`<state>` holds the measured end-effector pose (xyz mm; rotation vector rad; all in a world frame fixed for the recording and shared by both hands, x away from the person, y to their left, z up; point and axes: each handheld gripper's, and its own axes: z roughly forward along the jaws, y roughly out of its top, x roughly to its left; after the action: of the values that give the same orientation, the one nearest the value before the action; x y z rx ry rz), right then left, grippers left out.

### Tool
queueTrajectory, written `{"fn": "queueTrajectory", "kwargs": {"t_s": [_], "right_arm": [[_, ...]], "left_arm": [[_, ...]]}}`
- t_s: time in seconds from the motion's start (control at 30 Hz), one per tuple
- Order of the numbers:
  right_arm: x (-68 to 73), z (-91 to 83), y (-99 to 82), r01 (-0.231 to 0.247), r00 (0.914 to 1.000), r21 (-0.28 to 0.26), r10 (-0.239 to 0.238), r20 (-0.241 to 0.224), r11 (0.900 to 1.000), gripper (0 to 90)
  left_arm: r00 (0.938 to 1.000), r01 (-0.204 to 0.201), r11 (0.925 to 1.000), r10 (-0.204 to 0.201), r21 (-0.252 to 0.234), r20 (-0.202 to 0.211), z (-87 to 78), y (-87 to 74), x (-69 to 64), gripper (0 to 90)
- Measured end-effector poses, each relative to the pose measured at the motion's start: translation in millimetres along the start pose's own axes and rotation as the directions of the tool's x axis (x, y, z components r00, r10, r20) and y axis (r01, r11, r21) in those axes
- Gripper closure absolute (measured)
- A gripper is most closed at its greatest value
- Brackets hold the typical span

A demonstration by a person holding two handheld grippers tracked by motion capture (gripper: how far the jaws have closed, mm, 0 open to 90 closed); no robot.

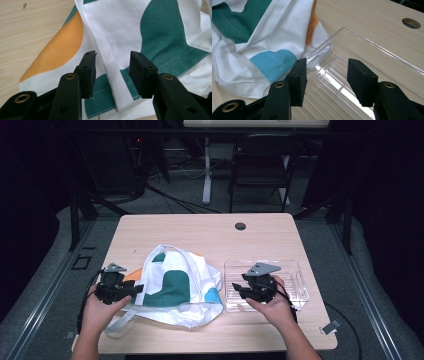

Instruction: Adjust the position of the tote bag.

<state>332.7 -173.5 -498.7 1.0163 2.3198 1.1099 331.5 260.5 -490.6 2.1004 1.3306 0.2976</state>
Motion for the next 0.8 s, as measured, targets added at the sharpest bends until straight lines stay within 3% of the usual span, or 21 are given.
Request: {"fn": "queueTrajectory", "kwargs": {"t_s": [0.37,0.8], "right_arm": [[0.6,4.6,3.5,-0.003,0.9999,-0.013,0.003,-0.013,0.9999,49.0],[0.9,6.3,4.4,0.000,0.9999,-0.008,0.000,-0.016,1.0000,48.5]], "left_arm": [[0.9999,-0.002,0.9990,0.003,0.045,-0.010,9.5,-6.8,-1.3,60.7],[0.9995,0.012,0.9977,-0.014,0.067,0.028,18.1,-10.0,-1.0,59.3]]}}
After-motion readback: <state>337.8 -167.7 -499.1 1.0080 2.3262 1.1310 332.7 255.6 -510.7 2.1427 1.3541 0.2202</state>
